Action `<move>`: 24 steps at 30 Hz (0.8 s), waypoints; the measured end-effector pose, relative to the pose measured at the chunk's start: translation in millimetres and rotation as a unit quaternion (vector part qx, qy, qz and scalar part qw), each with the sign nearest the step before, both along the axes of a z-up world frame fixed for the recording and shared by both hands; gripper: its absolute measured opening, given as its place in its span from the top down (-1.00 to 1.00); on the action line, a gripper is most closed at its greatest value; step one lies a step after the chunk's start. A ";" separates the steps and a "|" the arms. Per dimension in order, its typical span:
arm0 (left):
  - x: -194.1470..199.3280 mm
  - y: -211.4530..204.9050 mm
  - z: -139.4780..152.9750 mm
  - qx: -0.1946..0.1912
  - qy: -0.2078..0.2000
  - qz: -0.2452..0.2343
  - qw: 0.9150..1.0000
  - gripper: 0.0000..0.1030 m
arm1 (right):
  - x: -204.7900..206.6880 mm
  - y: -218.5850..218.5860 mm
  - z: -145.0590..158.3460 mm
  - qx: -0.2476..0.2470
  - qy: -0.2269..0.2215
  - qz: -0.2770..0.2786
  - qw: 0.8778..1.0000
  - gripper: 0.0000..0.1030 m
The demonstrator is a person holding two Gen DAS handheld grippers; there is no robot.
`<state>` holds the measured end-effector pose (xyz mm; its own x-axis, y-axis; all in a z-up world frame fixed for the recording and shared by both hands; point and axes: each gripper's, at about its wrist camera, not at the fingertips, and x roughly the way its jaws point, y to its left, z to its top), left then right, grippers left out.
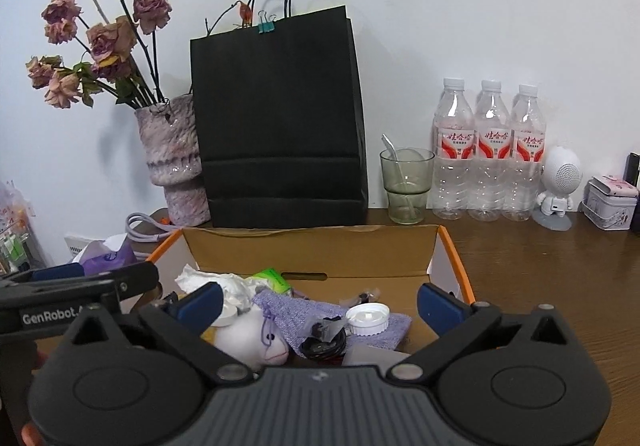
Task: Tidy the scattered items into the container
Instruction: 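Open right tool over the box and withdraw both tools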
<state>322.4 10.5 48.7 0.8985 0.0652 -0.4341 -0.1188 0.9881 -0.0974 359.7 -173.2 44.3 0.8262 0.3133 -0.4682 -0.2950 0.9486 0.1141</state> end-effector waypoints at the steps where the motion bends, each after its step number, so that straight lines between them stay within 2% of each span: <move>1: 0.1 -0.2 0.0 0.000 0.000 0.000 1.000 -1.00 | 1.2 0.8 -0.9 -0.002 0.000 0.000 1.000 -1.00; 12: -8.4 -2.5 3.6 -0.001 -0.003 0.004 1.000 -1.00 | -9.7 0.4 2.8 -0.013 0.002 0.000 1.000 -1.00; 17: -30.9 -3.9 8.1 0.000 -0.011 -0.001 1.000 -1.00 | -28.2 -2.2 9.9 -0.014 0.000 0.000 1.000 -1.00; 24: -77.2 -10.0 17.2 0.012 -0.019 -0.015 1.000 -1.00 | -78.7 -5.9 23.4 -0.022 -0.014 0.005 1.000 -1.00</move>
<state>245.1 0.5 65.9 0.9164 0.0471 -0.3975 -0.0849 0.9933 -0.0780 281.0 -179.0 67.8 0.8366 0.3008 -0.4578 -0.3069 0.9497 0.0632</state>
